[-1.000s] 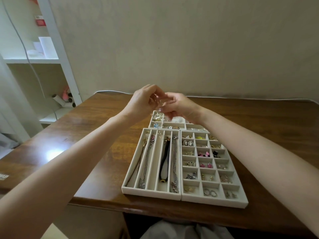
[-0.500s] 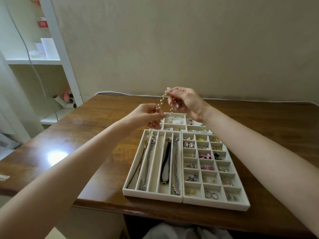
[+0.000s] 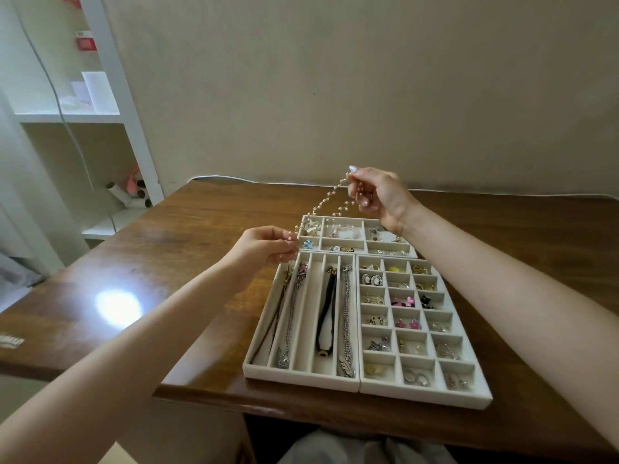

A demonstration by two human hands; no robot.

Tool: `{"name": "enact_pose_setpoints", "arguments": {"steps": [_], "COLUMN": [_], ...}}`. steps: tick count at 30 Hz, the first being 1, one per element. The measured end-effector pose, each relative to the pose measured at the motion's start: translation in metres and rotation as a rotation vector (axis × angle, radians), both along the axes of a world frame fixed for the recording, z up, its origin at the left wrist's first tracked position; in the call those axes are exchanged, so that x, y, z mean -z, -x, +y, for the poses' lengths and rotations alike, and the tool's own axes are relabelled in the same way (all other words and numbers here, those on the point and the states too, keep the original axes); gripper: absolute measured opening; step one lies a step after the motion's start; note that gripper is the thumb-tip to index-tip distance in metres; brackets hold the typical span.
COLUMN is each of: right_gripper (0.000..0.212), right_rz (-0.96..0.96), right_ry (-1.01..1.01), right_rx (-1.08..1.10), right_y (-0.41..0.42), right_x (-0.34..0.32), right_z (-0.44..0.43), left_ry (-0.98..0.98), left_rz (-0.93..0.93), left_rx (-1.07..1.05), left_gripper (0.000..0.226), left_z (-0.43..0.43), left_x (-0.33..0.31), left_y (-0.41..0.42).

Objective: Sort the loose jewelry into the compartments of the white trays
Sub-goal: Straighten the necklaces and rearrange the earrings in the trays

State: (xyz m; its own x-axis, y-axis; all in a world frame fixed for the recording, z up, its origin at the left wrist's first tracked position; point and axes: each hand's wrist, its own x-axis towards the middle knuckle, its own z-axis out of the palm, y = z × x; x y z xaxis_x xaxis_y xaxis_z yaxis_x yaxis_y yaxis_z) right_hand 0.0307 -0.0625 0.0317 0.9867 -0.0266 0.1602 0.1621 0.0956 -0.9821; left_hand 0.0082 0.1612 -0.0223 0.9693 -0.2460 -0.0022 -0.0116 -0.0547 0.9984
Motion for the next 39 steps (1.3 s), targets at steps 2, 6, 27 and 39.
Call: {"name": "enact_pose_setpoints", "arguments": {"steps": [2,6,27,39], "right_gripper": [0.02,0.018,0.009,0.013], "right_rz": [-0.004,0.035,0.187,0.124], "right_ry": [0.008,-0.047,-0.125,0.27], "right_rx": [-0.006,-0.005,-0.062,-0.167], "right_y": [0.001,0.002,0.006,0.015], "right_x": [0.002,0.005,0.018,0.019], "right_z": [0.0,0.002,-0.013,-0.003], "left_ry": [0.014,0.104,-0.175,-0.039], "left_rz": [0.04,0.075,-0.03,-0.32], "left_rx": [-0.059,-0.163,-0.11,-0.227], "left_gripper": [0.009,0.004,0.007,0.016], "left_z": [0.0,-0.003,-0.004,-0.015], "left_x": [0.002,0.003,0.002,-0.03], "left_y": [-0.001,-0.002,-0.003,-0.014]}}
